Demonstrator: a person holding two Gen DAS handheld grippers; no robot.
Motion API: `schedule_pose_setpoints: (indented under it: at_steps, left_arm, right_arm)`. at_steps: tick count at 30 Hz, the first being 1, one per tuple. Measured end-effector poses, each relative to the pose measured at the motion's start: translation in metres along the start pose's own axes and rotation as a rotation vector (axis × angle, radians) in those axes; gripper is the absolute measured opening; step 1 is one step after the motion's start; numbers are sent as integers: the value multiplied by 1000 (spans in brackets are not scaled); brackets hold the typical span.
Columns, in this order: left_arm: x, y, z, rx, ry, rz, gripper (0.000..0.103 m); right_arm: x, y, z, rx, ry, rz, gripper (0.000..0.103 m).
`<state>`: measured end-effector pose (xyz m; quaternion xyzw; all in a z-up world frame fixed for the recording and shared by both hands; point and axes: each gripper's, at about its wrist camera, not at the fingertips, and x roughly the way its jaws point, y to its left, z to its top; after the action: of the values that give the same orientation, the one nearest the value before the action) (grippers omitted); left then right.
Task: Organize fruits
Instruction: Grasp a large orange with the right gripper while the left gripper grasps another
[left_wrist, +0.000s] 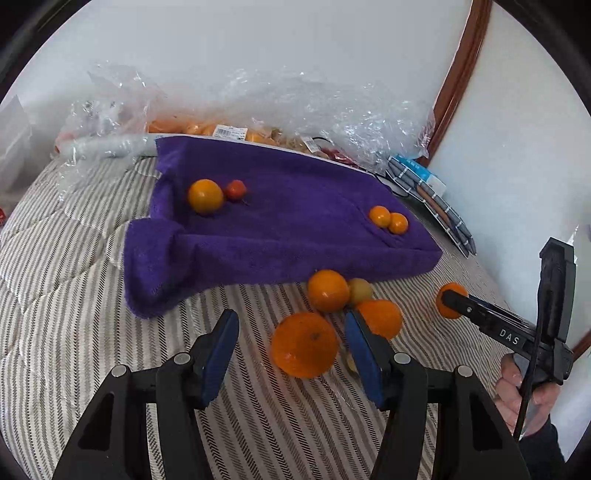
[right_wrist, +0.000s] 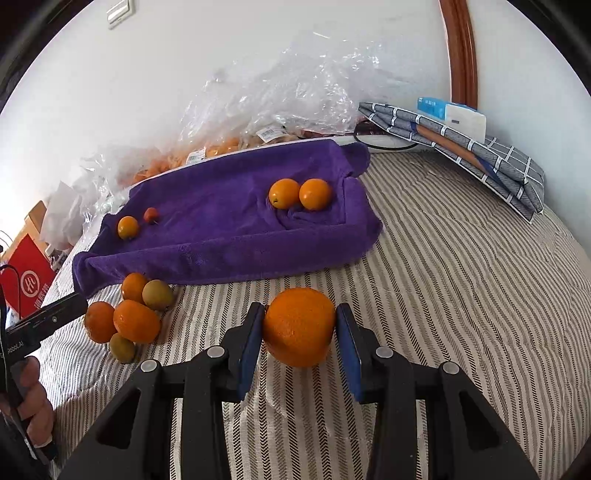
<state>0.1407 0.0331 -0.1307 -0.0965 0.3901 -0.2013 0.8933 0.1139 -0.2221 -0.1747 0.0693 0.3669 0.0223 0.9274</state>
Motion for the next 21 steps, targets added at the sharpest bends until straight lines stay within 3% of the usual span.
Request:
schedule_pose_setpoints:
  at_steps: [14,17,19,21]
  left_arm:
    - [20,-13,-4,65,86,70,57]
    - [21,-13,-4,68,86,75,50]
    - [21,-14,-4,71,85,67,40]
    - [20,-13,-4,68,75,76,39]
  right_arm:
    - [2,-2,-1,17,10,-3,39]
    - [3,0,-1,1,15,2,39]
    - [4,1,-1,-8,20,4,39]
    - [4,2,-1,-11,20,4,39]
